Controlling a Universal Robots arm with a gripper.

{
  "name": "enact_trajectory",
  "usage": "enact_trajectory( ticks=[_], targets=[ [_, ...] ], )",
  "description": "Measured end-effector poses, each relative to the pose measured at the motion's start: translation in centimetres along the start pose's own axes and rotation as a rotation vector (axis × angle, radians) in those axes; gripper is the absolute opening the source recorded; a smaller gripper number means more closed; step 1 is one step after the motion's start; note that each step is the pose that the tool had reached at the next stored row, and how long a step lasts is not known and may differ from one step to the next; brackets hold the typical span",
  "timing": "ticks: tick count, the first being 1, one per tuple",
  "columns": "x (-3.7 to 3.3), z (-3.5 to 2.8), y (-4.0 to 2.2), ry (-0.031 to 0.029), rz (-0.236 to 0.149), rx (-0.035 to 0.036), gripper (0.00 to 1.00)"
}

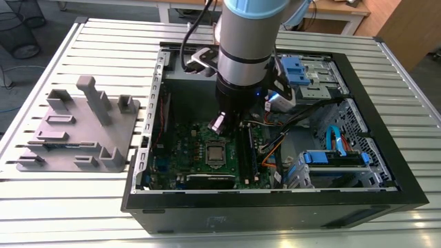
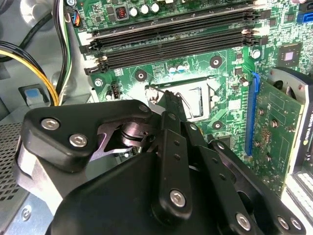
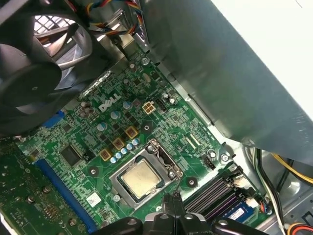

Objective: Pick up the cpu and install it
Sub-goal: 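Install the first cpu locking lever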

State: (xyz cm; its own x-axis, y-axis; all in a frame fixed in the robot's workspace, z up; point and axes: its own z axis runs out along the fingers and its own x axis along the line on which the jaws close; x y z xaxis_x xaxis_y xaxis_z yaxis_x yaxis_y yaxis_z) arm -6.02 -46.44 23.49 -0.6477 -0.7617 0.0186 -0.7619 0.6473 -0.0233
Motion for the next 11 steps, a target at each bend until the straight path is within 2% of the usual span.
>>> enact_trajectory(
  ticks=[11],
  targets=[
    [0.04, 0.75, -0.02, 0.0025, 0.0, 0.002, 0.11]
  ],
)
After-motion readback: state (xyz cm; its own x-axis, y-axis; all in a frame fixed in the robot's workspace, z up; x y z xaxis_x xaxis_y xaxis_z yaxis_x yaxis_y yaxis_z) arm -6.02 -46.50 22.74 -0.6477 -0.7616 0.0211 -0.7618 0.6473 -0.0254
